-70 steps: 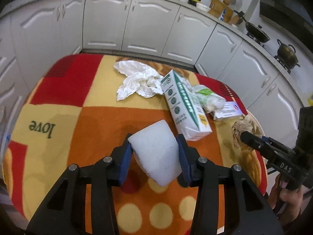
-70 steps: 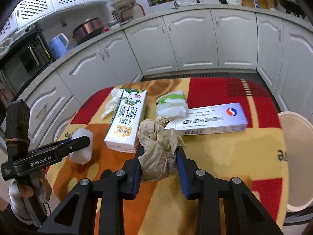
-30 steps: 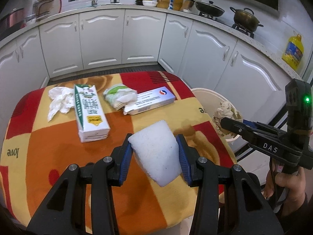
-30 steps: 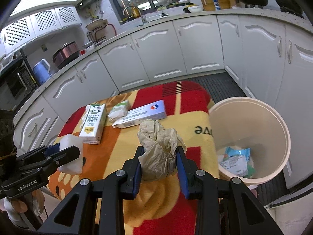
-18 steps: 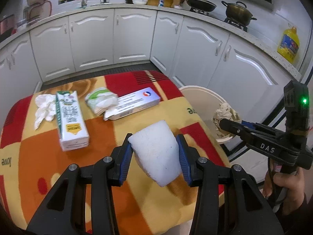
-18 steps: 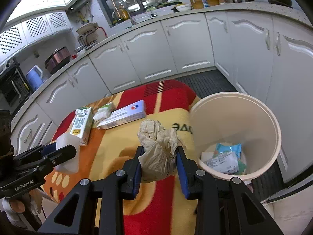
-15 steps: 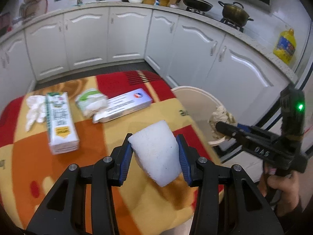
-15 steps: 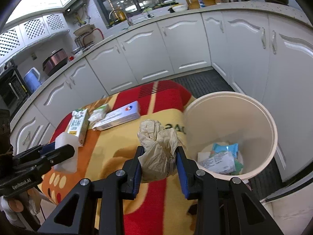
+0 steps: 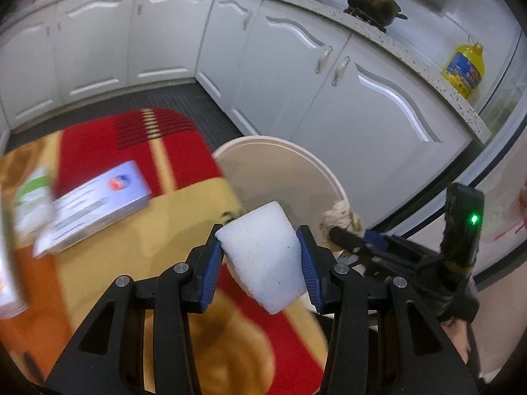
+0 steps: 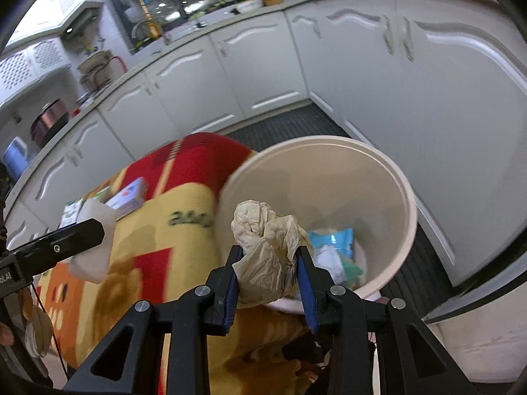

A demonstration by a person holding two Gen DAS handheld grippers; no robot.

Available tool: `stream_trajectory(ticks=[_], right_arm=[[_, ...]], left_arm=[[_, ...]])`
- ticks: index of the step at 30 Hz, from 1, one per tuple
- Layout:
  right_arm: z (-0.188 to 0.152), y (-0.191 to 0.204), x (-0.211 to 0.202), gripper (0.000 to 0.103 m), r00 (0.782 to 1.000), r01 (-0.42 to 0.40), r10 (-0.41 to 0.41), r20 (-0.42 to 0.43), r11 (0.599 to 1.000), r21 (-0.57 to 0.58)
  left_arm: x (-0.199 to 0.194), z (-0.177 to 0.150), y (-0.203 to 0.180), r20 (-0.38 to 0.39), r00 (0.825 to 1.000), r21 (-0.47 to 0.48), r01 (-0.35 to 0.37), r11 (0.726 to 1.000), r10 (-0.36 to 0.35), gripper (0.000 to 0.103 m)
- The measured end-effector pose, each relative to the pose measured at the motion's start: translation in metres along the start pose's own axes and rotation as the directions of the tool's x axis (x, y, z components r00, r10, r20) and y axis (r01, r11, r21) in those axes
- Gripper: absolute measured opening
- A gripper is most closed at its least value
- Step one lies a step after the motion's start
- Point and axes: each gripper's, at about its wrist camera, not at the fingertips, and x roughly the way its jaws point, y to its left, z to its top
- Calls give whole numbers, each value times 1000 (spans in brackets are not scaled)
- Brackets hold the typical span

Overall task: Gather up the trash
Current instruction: 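Carry the foam block and brown paper to the bin and release both inside, then move both tools back over the table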

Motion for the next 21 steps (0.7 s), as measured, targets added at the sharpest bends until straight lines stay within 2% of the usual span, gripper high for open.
stream_trajectory(ticks=[6,8,10,15,21], right_arm=[[7,-17,26,34,999,26,-25,-27,999,36],[7,-21,35,47,998,47,-45,-39,998,36],[6,-24,39,54,998,57,-56,-42,998,39],[0,-30,42,54,996,60,-56,-62,996,60],[-2,-28,41,54,996,56,-51,-67,996,72]], left_arm=[[35,20,-8,-11,999,-17,30,999,-31,53],[43,23,-7,-16,999,-31,38,999,-39,57],[50,24,-6,-18,999,-38,40,998,-40,62],[54,23,0,-30,998,-57,46,997,-47,71],[43,19,1,-19,999,-49,29,998,-30,72]])
